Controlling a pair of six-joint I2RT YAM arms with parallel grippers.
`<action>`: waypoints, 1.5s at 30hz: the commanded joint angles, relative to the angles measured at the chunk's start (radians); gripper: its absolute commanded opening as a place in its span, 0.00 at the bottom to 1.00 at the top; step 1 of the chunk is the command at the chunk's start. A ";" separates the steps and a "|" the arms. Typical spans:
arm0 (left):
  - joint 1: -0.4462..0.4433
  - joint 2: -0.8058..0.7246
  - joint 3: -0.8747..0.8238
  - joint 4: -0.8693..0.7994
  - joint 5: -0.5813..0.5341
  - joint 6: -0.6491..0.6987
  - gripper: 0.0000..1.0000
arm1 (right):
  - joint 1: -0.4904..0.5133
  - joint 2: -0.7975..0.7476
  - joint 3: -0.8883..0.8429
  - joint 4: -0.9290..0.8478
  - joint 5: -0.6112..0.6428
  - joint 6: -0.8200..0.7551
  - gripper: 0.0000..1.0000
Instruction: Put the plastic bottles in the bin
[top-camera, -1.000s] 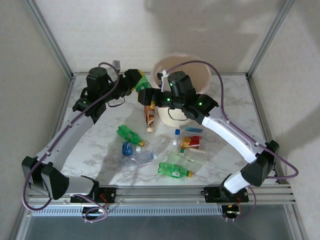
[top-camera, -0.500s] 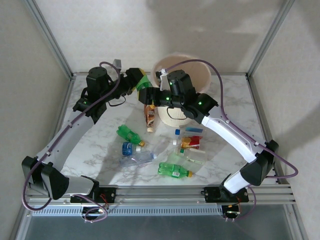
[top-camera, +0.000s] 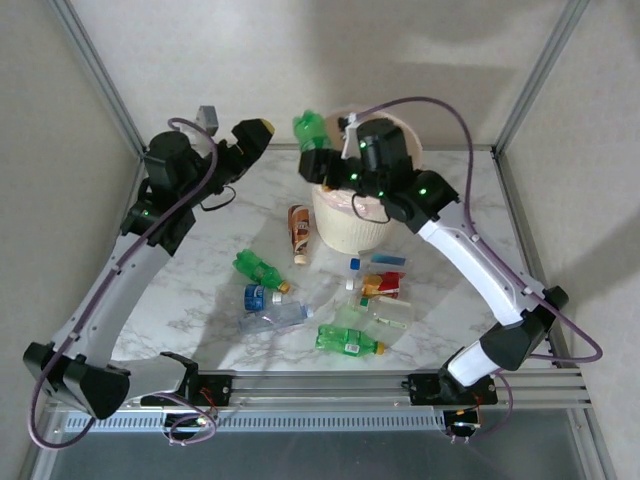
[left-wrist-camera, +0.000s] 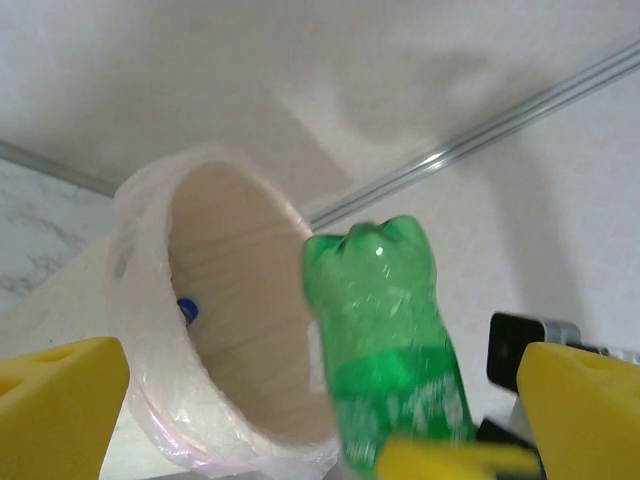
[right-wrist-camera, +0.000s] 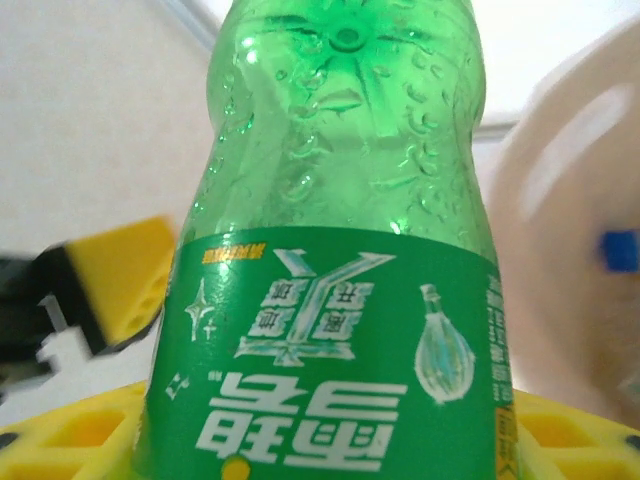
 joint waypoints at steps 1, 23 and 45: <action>0.008 -0.019 -0.008 -0.013 -0.042 0.038 0.99 | -0.065 0.012 0.081 -0.074 0.065 -0.066 0.44; 0.017 -0.012 -0.103 -0.085 -0.121 0.061 0.97 | -0.151 0.193 0.175 -0.146 0.212 -0.201 0.79; 0.019 0.007 -0.277 -0.289 -0.336 0.056 0.86 | 0.086 -0.131 -0.128 0.000 0.182 -0.143 0.74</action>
